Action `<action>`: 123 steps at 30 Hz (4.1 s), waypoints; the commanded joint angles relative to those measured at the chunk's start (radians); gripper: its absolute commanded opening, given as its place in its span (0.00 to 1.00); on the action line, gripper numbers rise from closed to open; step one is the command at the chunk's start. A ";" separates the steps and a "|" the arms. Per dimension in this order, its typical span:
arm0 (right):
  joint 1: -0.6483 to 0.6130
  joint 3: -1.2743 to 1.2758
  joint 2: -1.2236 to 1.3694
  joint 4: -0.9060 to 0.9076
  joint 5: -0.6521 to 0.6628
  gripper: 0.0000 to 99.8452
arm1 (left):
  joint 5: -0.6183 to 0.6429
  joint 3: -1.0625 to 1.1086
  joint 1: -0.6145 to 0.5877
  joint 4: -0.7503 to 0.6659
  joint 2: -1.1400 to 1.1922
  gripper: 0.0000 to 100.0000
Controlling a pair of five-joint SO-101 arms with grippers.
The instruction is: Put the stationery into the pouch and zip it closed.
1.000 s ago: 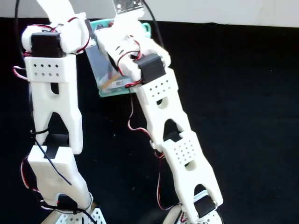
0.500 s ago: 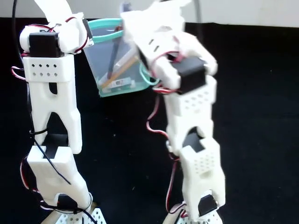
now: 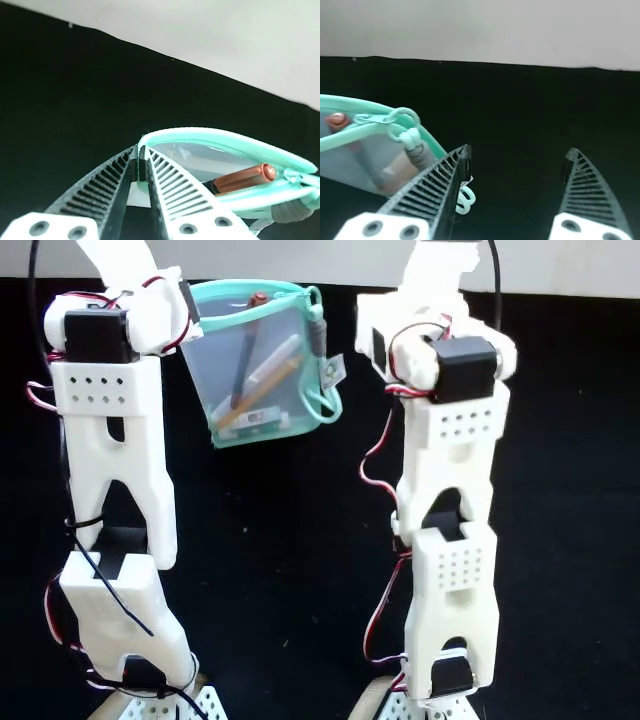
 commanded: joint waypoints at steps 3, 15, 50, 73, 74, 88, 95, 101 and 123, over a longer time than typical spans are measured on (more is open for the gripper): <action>0.067 -0.090 0.039 0.010 0.057 0.29 | -0.052 -0.102 0.027 0.043 0.005 0.01; 0.182 -0.097 0.183 0.010 0.055 0.29 | -0.052 -0.334 0.107 0.129 -0.005 0.01; 0.315 -0.091 0.186 0.010 -0.028 0.29 | -0.048 -0.260 0.194 0.143 -0.111 0.01; 0.225 -0.090 0.176 0.012 0.334 0.29 | -0.051 -0.271 0.180 0.189 0.061 0.01; 0.217 -0.090 0.176 0.012 0.287 0.29 | -0.052 -0.271 0.180 0.189 0.073 0.01; 0.062 0.001 -0.074 0.013 -0.101 0.29 | -0.054 -0.271 0.125 0.169 0.150 0.01; 0.016 0.845 -0.513 0.002 0.023 0.29 | -0.054 -0.271 0.125 0.170 0.148 0.01; 0.027 1.580 -0.742 -0.401 0.198 0.29 | -0.054 -0.271 0.130 0.169 0.150 0.01; -0.085 2.786 -1.185 -1.799 0.224 0.29 | -0.055 -0.265 0.128 0.172 0.150 0.01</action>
